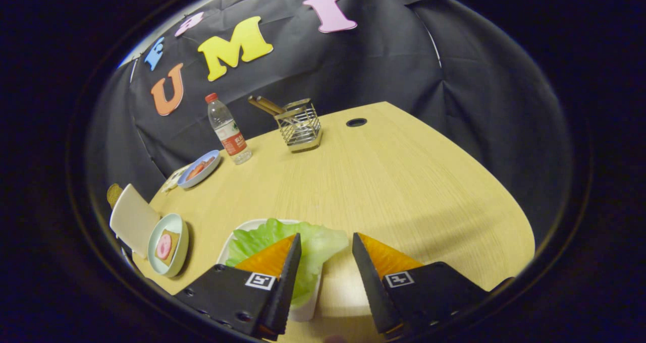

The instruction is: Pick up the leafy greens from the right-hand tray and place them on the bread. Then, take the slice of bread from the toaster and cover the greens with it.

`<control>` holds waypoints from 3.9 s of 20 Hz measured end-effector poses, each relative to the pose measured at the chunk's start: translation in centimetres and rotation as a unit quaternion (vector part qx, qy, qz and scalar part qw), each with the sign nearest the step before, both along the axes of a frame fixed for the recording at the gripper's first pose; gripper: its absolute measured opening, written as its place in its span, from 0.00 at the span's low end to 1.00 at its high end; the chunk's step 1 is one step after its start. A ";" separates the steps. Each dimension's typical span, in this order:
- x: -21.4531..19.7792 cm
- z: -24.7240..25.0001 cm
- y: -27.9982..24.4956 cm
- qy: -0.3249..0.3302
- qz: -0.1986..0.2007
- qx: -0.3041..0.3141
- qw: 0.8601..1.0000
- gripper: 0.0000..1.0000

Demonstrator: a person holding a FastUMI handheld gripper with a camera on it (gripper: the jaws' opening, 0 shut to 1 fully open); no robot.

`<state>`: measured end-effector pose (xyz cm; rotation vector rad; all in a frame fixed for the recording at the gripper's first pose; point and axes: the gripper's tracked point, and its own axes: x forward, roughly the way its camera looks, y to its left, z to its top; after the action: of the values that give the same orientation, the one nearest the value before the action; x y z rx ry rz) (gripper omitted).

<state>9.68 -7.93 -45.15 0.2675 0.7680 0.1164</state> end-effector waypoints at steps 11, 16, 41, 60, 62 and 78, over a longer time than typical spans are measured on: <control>0.8 0.9 -0.3 -0.010 0.001 -0.029 1.000 0.01; 1.5 1.7 0.0 -0.029 0.019 -0.051 0.998 0.01; 0.4 8.3 2.0 -0.065 0.046 -0.045 0.996 0.00; -5.0 20.5 27.6 -0.107 0.134 -0.055 0.984 0.00; -6.2 19.9 32.0 -0.098 0.137 -0.027 0.985 0.00; -4.8 8.3 33.3 0.007 0.034 0.038 0.999 0.00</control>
<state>4.91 25.35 -36.89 0.3137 0.7877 0.2082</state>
